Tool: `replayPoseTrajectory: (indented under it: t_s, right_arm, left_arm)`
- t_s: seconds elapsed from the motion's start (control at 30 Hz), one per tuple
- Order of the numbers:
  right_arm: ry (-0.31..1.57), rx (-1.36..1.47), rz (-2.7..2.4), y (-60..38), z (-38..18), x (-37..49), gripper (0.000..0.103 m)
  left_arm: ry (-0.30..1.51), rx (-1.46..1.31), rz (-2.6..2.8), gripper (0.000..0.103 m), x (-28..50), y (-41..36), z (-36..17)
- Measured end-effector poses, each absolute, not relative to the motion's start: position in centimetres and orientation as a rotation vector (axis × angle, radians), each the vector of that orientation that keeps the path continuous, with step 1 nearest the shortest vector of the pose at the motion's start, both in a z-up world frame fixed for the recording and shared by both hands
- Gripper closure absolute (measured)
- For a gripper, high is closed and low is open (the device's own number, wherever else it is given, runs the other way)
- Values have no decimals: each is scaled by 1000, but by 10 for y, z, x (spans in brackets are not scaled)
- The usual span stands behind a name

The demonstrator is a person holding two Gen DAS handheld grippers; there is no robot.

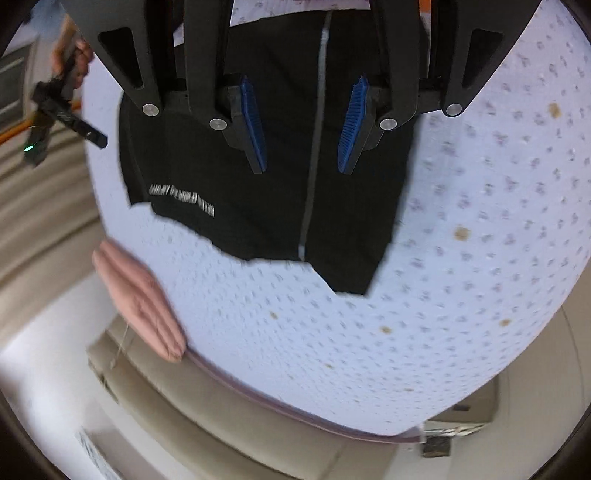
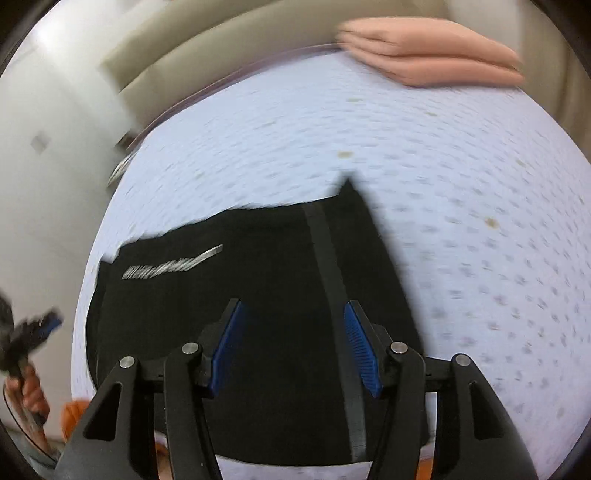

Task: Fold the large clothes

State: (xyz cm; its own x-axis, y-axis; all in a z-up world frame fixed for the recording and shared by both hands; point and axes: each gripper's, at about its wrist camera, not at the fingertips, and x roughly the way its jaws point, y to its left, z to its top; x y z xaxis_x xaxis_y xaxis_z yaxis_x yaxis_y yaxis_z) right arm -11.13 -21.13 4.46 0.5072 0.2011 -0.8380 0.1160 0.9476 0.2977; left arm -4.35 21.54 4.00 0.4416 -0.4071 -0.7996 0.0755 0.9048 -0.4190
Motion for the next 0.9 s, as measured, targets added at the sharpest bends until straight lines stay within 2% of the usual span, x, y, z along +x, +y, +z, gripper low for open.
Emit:
replayPoseTrajectory:
  t_s: [0.2,0.3,0.4,0.73,0.9]
  right_arm:
    - [1123,119,-8,-130,2,-105,43]
    - [1155,61,-27,-122,-21,-105,42]
    - [1152,53,-24,-118,-30,-99,40]
    - [1057,41,-53,-118,-23,-123,37]
    - [982,125,-50,-119,32,-149,37]
  left_arm:
    - [1112,-211,-237,62,-49,172,-11]
    - [1212,-221,-230,61,-42,171,-35]
    - [1218,-245,-233,61,-38,175,-37]
    - [1039,-62,-183,61,-71,153,-4]
    - [883,-31,-209,61,-116,143,40]
